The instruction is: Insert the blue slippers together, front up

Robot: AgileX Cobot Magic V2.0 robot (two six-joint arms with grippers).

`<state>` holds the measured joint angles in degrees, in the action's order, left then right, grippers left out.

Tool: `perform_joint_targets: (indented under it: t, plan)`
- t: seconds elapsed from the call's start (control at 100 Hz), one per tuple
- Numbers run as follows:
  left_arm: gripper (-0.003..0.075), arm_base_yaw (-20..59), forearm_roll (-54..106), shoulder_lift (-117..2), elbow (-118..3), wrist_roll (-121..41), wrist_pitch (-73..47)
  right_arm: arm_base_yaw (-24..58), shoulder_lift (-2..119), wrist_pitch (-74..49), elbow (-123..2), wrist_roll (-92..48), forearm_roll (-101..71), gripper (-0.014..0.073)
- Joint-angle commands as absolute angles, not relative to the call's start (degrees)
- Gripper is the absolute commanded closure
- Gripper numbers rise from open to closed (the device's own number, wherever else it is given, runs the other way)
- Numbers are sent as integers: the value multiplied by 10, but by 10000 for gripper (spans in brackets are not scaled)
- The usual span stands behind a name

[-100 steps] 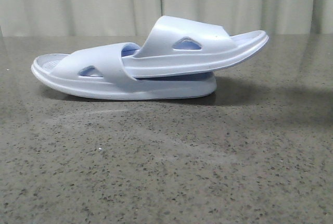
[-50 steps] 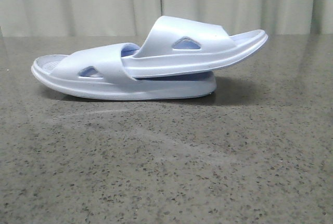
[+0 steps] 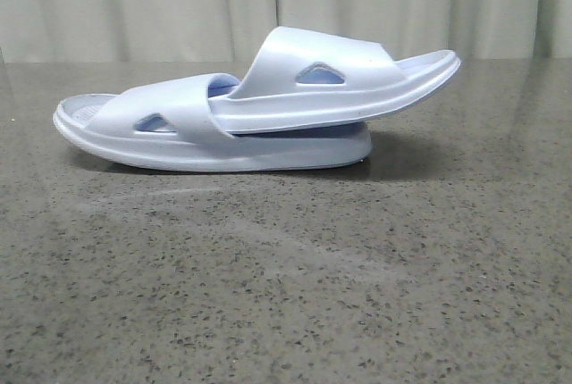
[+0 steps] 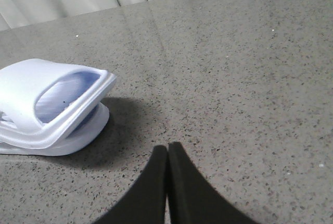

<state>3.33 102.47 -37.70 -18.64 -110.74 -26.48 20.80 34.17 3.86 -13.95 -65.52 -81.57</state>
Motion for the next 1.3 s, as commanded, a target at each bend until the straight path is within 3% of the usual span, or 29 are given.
perform_joint_targets:
  t: [0.0, 1.08, 1.29]
  plan:
    - [705, 33, 1066, -376, -203, -1108, -286, 208, 341, 44, -155, -663, -818, 672]
    - [705, 32, 1041, -361, -203, -1105, -284, 208, 341, 44, -155, -663, -818, 672]
    - [705, 32, 864, -314, -206, -901, -232, 208, 341, 44, -155, -663, -818, 672]
